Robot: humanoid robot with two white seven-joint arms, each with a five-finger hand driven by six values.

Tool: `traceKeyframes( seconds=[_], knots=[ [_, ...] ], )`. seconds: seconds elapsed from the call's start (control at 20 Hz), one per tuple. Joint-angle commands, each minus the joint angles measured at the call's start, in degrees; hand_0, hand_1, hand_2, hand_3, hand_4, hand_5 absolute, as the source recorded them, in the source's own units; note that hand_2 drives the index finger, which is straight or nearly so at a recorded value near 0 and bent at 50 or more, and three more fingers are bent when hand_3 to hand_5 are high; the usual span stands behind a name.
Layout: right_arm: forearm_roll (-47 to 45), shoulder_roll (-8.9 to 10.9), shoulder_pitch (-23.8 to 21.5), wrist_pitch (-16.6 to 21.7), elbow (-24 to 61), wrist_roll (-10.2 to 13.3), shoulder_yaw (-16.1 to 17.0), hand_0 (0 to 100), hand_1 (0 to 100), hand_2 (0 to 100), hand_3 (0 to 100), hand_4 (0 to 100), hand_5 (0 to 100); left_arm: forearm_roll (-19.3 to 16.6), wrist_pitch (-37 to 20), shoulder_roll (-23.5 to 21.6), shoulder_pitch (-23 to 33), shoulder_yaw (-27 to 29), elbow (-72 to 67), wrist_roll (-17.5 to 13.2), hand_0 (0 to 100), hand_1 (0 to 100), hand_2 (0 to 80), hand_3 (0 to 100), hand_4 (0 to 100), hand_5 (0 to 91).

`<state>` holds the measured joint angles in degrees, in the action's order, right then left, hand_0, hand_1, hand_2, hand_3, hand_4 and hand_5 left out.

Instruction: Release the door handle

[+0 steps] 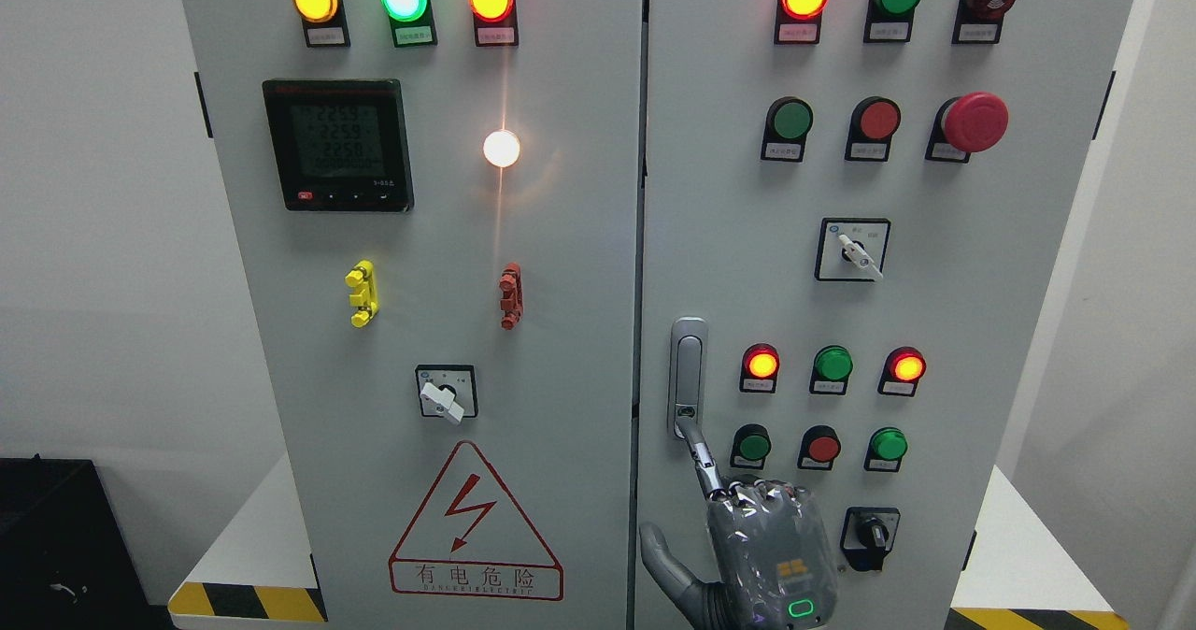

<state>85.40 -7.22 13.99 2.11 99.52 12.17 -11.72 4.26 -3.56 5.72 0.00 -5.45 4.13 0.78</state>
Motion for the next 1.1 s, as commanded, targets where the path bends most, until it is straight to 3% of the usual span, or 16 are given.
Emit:
traceKeyframes(
  seconds=[0.0,0.2,1.05],
  knots=[
    [0.7,-0.16,1.0,-0.4,-2.5,0.0,-0.3,36,22,0,100,100,100,0.1,0.0,0.0,1.0,0.0,0.0,0.0,12,56,0.0,0,0,0.0],
    [0.7,-0.16,1.9,-2.0,-2.8,0.0,-0.2,36,22,0,100,100,100,0.0,0.0,0.0,1.0,0.0,0.0,0.0,12,56,0.0,0,0,0.0],
    [0.7,-0.34,1.9,-2.0,-3.8,0.0,-0.1,36,23,2,100,100,100,0.0,0.0,0.0,1.0,0.0,0.0,0.0,12,56,0.0,0,0,0.0]
  ],
)
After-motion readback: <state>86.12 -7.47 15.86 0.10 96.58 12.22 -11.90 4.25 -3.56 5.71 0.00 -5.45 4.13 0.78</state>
